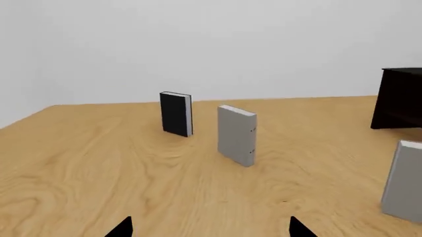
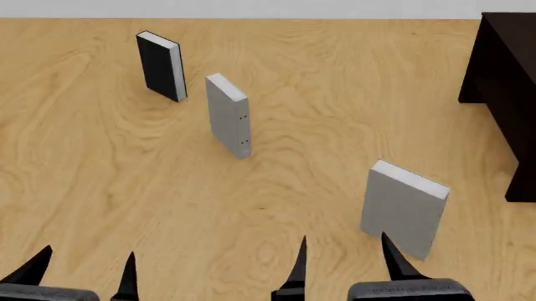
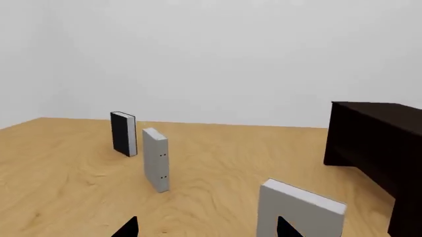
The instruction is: Pick up the book on the right and place it on the cabinet shelf.
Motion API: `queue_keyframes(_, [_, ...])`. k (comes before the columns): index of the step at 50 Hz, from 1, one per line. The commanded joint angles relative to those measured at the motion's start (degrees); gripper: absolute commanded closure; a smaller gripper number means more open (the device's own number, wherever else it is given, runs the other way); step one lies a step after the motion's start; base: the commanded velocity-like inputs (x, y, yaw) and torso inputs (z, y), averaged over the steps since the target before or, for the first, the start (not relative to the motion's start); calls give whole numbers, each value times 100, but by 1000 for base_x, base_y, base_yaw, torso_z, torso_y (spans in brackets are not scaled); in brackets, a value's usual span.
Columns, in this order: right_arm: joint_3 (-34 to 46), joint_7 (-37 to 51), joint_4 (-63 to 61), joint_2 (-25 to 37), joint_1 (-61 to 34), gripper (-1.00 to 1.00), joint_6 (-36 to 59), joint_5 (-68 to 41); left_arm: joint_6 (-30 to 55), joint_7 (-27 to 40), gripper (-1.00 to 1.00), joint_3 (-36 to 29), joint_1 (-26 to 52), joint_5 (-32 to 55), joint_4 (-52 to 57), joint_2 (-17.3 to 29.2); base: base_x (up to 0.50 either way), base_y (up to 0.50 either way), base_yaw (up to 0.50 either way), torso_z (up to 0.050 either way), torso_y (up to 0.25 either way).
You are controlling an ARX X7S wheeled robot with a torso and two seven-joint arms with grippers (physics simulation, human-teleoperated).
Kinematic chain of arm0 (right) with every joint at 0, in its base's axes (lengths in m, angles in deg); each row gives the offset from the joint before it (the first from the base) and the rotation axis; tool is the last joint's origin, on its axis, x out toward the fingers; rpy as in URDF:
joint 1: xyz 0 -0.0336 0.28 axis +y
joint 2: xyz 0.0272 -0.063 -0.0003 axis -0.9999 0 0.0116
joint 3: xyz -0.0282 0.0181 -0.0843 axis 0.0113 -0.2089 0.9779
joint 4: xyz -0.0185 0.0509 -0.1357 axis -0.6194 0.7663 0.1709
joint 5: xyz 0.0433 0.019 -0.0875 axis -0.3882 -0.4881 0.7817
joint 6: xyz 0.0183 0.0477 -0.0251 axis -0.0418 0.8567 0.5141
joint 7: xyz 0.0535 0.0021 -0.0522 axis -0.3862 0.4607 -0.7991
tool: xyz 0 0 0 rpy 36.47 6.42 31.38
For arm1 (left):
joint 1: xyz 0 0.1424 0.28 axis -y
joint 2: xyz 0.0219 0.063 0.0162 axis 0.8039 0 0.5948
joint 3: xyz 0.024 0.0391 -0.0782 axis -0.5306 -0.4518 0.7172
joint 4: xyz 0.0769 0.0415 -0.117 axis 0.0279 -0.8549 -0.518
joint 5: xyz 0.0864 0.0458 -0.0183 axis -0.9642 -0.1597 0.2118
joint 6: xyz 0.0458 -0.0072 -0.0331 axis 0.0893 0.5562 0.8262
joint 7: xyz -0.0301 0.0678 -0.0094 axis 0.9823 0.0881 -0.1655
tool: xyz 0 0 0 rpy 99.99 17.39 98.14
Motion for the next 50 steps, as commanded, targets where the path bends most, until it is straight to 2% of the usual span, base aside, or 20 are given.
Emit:
queue_keyframes(1, [-38,1,-934,206,-630,-100,1334,-305,1210,-14,-100,122,-21,398,1276,101,0,0,0,0,0])
queue_keyframes(5, [-135,-8,-1146,241,-1025,-100,1868,-493,1970,18,-100,435,-40,794,2068,18,0,0,0,0,0])
queue_keyframes(10, [-293,27,-1337,275,-1535,-100,2596,-716,2626,210,-100,508,-182,1022,2832,52,0,0,0,0,0])
queue_keyframes(12, [-354,46,-1353,294,-1741,-100,2868,-784,2493,723,-100,425,-205,1482,2845,337,0,0,0,0,0])
queue_keyframes(14, [-420,81,-1372,307,-1968,-100,3124,-836,2294,1840,-100,533,-179,2822,2845,781,0,0,0,0,0])
queue_keyframes(16, [-444,69,-1403,372,-2224,-100,3327,-877,1980,2635,-100,235,-140,3545,2843,1322,0,0,0,0,0])
queue_keyframes(18, [-461,85,-1376,411,-2455,-100,3468,-886,1975,3010,-100,193,-133,3792,2829,1423,0,0,0,0,0])
queue_keyframes(19, [-440,132,-1346,451,-2642,-100,3581,-846,1886,3069,-100,336,-185,4051,2810,1326,0,0,0,0,0])
queue_keyframes(34, [-837,0,-1213,686,-4227,-100,4811,-1256,1286,3487,-100,-129,-305,4165,2782,1744,0,0,0,0,0])
queue_keyframes(50, [-1031,-23,-1289,751,-4455,-100,5155,-1420,1061,3589,-100,-391,-264,4042,2723,1961,37,-42,0,0,0])
